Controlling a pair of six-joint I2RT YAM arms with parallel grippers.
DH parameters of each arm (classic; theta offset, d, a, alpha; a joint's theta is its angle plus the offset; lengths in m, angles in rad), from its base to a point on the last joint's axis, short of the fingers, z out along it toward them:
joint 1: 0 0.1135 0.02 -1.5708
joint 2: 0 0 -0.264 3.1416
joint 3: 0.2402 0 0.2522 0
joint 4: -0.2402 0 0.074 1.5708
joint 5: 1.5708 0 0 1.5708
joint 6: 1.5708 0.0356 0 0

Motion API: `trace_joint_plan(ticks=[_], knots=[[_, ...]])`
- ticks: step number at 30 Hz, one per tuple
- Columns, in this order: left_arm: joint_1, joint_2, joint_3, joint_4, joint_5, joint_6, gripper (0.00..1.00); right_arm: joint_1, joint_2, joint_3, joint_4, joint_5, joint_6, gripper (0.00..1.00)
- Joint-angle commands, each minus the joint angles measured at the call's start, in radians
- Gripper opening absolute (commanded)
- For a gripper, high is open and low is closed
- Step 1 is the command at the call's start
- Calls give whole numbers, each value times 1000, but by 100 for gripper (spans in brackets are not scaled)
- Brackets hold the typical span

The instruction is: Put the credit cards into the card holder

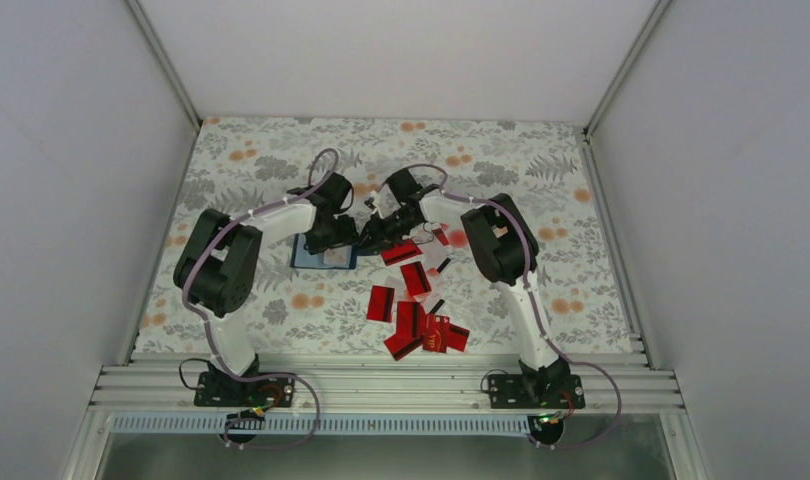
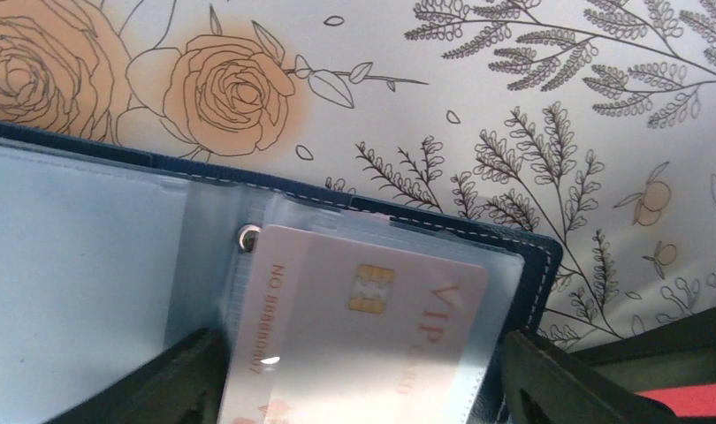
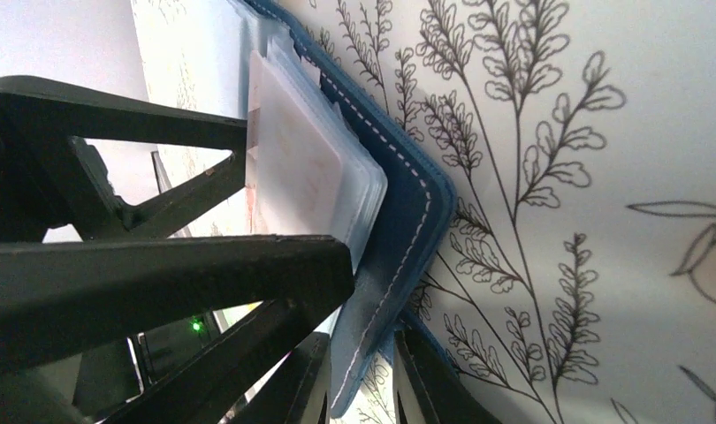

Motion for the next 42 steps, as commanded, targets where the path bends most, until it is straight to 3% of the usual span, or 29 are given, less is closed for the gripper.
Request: trace_joint_plan(ticks=[1, 8, 16, 25, 30, 37, 42], knots=[[-54, 78, -13, -29, 48, -31, 72, 12, -31, -30, 60, 1, 12, 19], [-75, 42, -44, -12, 38, -50, 68, 11, -30, -29, 42, 21, -5, 19], [-76, -26, -41, 29, 136, -19, 78, 8, -51, -16, 12, 45, -19, 20], [-72, -152, -100, 88, 247, -21, 81, 1, -76, 2, -44, 77, -45, 20], [-47, -205, -111, 67, 233, -4, 82, -6, -104, 1, -74, 88, -59, 20], [14, -250, -138, 23, 192, 96, 72, -10, -181, -67, -46, 10, -43, 22], [37, -258, -167, 5, 142, 167, 55, -9, -247, -163, 43, -40, 17, 24]])
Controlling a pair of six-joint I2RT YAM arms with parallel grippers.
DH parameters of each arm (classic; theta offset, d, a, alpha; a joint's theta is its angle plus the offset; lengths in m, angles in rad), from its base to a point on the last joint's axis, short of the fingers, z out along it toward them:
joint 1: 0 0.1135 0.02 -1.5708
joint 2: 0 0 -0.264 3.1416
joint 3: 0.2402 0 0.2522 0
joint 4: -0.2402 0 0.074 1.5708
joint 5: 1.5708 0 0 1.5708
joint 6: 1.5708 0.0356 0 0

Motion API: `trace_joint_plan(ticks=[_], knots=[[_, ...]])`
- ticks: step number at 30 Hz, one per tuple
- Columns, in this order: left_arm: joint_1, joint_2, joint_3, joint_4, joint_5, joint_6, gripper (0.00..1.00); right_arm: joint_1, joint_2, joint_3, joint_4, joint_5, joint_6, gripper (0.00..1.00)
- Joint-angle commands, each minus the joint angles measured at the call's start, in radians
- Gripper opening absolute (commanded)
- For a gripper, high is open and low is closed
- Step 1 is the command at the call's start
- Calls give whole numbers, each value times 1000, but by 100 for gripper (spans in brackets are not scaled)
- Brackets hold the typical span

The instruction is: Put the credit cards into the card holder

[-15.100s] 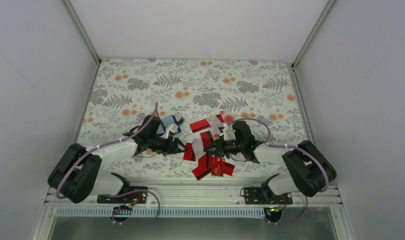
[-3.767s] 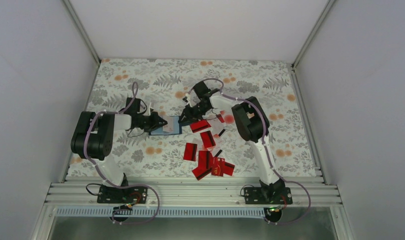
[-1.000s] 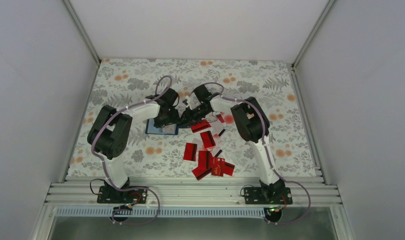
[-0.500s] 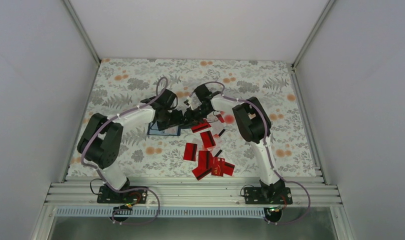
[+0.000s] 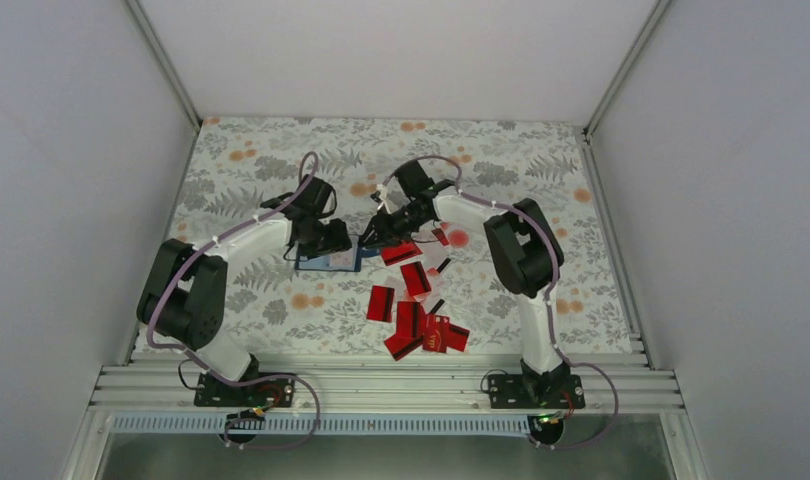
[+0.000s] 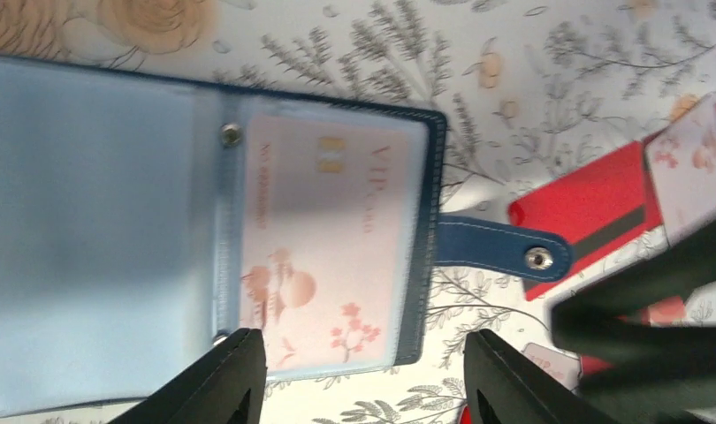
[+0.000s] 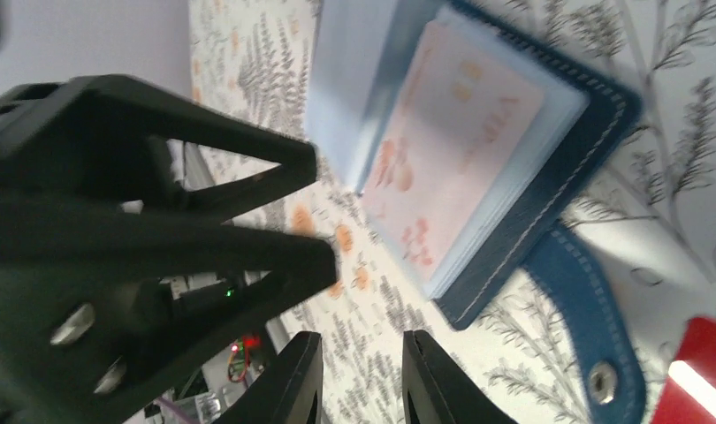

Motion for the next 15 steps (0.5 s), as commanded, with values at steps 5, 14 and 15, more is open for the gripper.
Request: trace_joint_plan(ticks=[5, 14, 15], knots=[[51, 1, -27, -34, -57, 132, 32, 10, -36, -67, 131, -94, 117, 28], [65, 95, 8, -34, -94, 216, 11, 22, 54, -24, 151, -87, 193, 33], [67, 105, 12, -30, -91, 221, 9, 23, 64, -17, 146, -84, 194, 33]])
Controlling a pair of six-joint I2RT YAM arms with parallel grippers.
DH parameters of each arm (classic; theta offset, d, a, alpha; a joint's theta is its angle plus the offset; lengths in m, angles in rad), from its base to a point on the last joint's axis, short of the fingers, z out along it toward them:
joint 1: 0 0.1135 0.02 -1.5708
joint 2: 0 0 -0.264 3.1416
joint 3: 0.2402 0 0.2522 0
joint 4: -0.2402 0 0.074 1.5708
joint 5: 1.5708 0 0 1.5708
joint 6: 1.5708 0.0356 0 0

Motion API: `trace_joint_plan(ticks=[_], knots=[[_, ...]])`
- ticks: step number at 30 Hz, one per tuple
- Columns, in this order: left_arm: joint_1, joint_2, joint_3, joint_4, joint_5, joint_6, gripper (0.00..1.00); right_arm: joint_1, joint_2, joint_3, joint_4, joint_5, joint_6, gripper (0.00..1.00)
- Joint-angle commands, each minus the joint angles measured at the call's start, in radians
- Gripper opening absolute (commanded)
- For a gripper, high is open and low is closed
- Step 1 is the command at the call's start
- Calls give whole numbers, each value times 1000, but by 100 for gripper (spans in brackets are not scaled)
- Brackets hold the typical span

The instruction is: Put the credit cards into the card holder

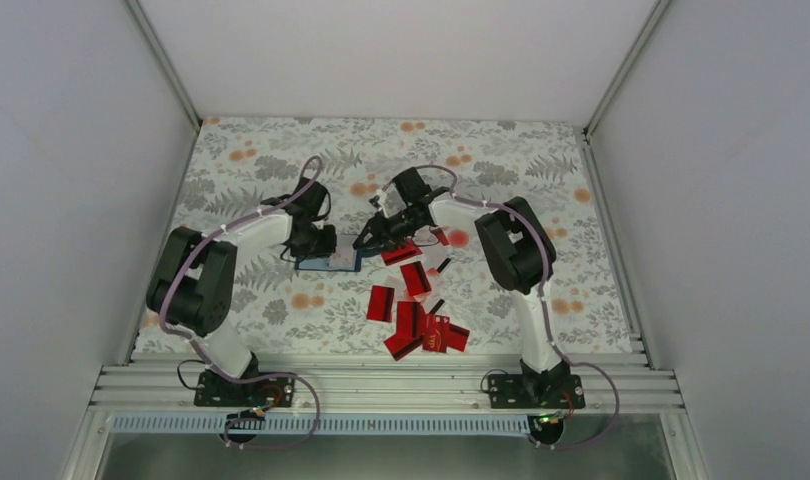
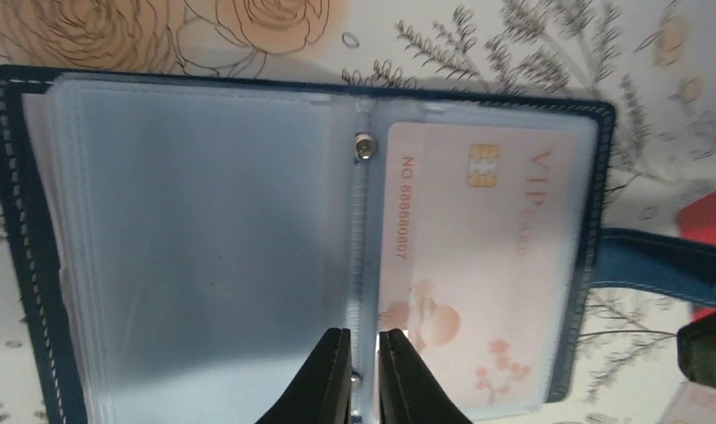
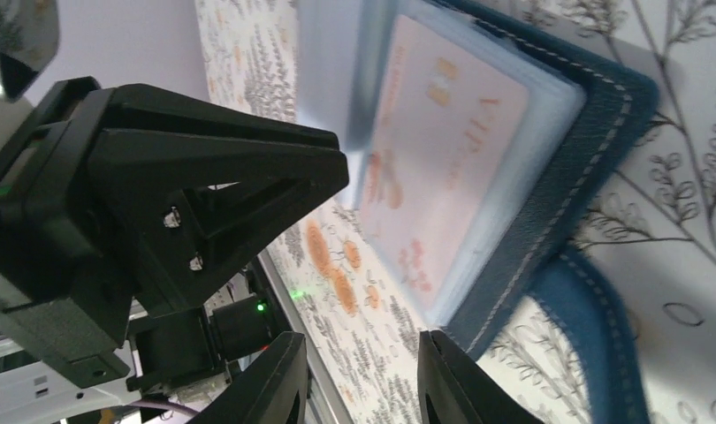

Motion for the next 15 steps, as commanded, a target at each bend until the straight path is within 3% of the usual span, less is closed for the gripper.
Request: trace_joint_plan(ticks=[1, 15], knots=[[6, 52, 33, 3, -18, 55, 9, 13, 56, 44, 5, -2, 32, 33], [6, 132, 68, 25, 40, 84, 5, 16, 153, 130, -42, 10, 28, 33]])
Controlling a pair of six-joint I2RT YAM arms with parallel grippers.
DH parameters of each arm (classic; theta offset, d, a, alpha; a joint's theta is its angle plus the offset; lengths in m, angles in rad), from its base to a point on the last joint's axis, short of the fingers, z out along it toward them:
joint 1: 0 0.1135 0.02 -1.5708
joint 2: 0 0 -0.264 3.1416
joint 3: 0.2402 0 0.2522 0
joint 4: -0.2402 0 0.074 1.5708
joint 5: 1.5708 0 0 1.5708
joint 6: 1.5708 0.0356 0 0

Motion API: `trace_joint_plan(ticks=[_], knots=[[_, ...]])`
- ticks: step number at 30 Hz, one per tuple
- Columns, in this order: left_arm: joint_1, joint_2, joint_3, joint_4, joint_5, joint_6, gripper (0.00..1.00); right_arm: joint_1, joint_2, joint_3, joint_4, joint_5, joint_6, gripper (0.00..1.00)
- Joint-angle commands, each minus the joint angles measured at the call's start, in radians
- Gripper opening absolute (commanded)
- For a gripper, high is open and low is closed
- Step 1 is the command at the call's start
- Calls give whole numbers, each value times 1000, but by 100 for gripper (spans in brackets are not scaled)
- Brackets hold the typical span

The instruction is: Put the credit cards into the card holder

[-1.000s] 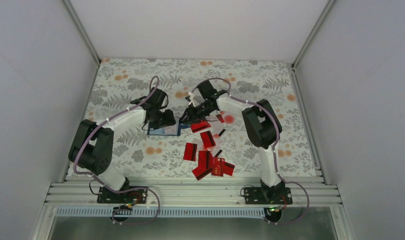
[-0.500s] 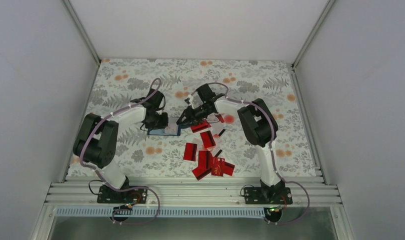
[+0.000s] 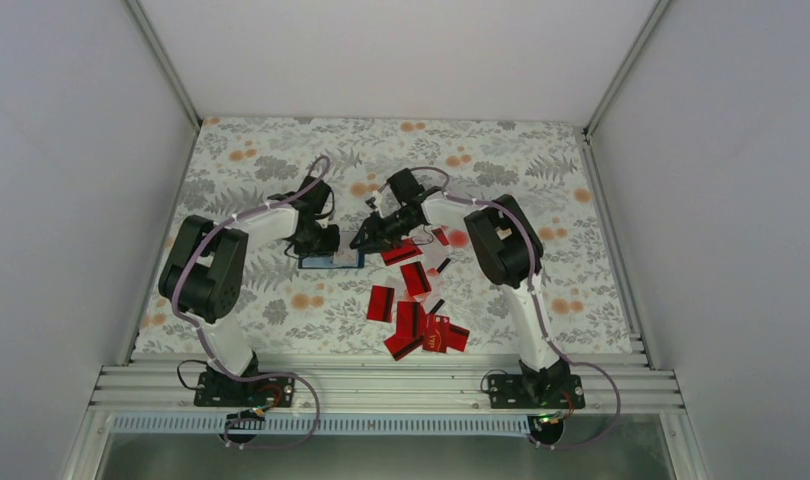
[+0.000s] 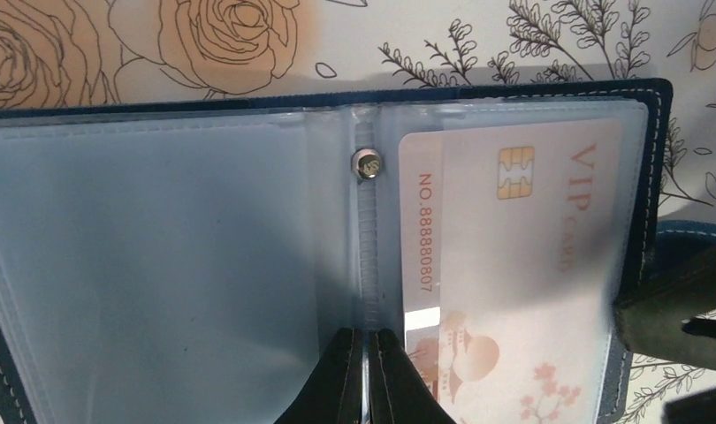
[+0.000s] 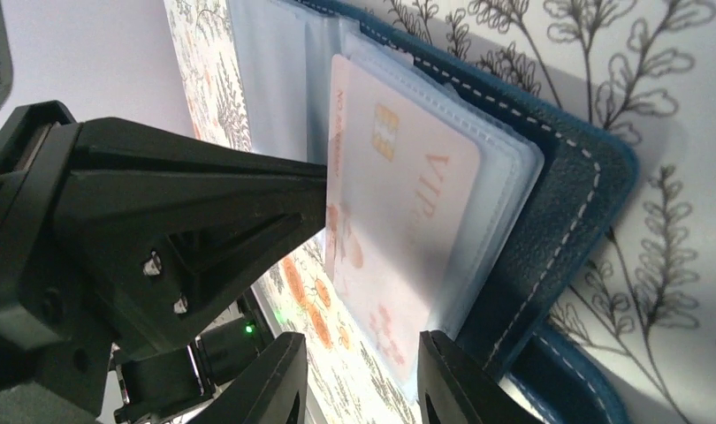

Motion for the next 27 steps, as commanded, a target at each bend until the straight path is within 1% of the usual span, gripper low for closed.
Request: trace_joint_plan(ticks=[1, 6, 11, 16, 23, 27], knots=[[4, 24, 15, 20, 27, 21, 5, 12, 40, 45, -28, 0, 2, 33], [4, 30, 8, 28, 40, 22, 4, 14, 56, 68, -44, 2, 0, 32], [4, 37, 13, 28, 42, 23, 4, 10, 31, 84, -119, 74, -46, 31], [4, 40, 12, 26, 34, 24, 4, 8, -43, 55, -126, 109, -69, 32], [4, 44, 13, 26, 37, 23, 2, 8, -38, 60, -145, 125, -80, 32], [4, 45, 18, 25, 42, 24, 2, 10, -35, 38, -129, 126, -74, 32]])
